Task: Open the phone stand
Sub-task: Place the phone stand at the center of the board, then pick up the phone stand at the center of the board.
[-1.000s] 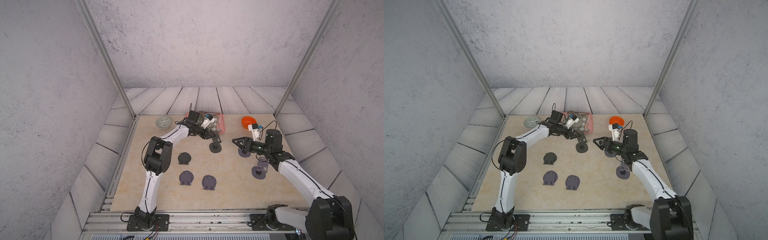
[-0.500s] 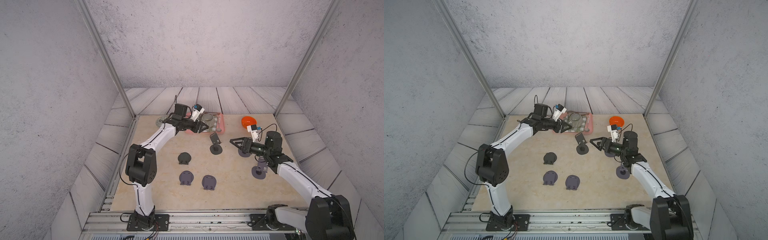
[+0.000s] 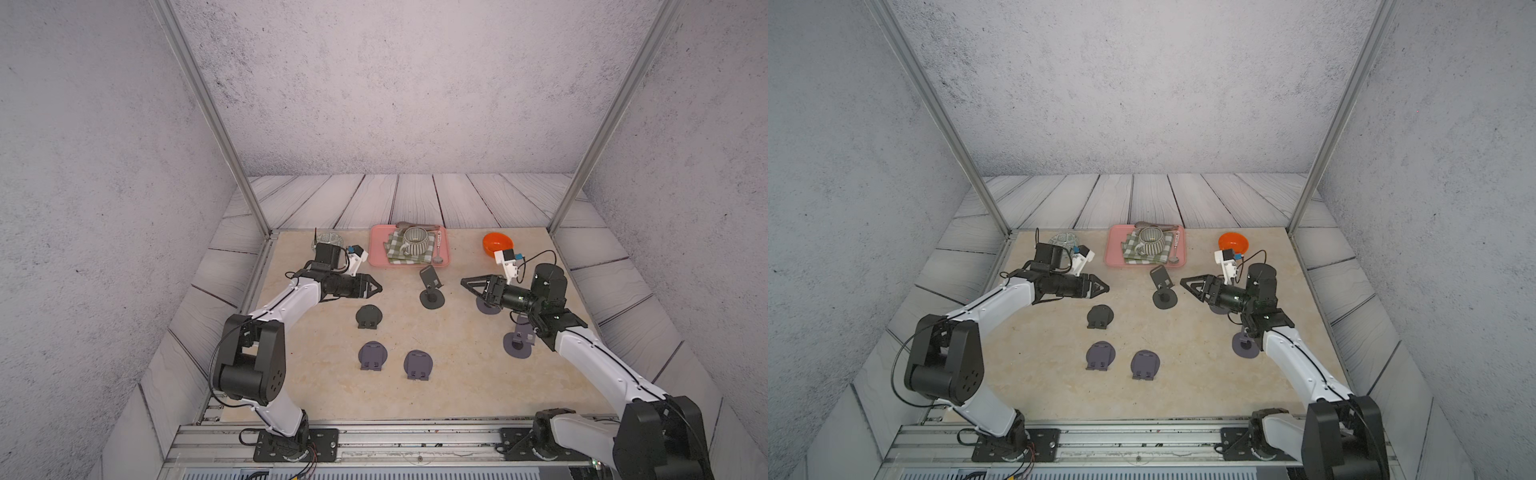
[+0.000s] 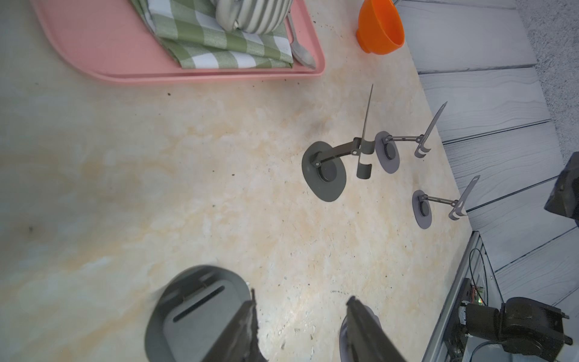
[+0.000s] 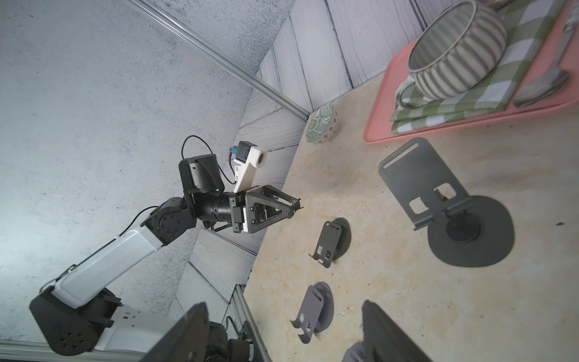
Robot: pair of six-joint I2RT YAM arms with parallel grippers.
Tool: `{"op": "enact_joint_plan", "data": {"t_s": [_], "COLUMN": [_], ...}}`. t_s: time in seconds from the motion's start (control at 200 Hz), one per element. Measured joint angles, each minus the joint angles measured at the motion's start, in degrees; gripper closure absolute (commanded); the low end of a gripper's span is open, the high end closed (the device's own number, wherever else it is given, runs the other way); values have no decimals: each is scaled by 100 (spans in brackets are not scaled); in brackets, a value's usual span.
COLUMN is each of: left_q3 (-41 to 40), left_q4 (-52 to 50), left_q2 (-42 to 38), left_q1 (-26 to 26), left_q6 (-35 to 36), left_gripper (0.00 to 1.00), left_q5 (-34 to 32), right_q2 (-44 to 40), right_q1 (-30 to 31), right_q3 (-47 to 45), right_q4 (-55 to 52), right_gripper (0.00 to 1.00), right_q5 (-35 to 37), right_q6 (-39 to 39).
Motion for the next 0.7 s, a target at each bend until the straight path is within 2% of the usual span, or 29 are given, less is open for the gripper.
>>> {"op": "enact_joint_plan", "data": {"t_s": [0.11,0.25,0.701], "left_q3": [-37,-286,-389], "left_q4": [-352,-396,129], "left_q2": [-111,-66,1132], "left_q1": [168,457,752], "left_q6": [219,245,146], "left_gripper": [46,46,42], "left_q5": [-238,-374,109], "right_q2": [-61,-168,-13], "right_q1": [164,345,601], "right_q3": [0,0,0], "right_q4": [-92,-232,-199], "right_gripper": [20,20,20], "right_q5": [11,26,166], "right_q6": [-31,-129,-164]}}
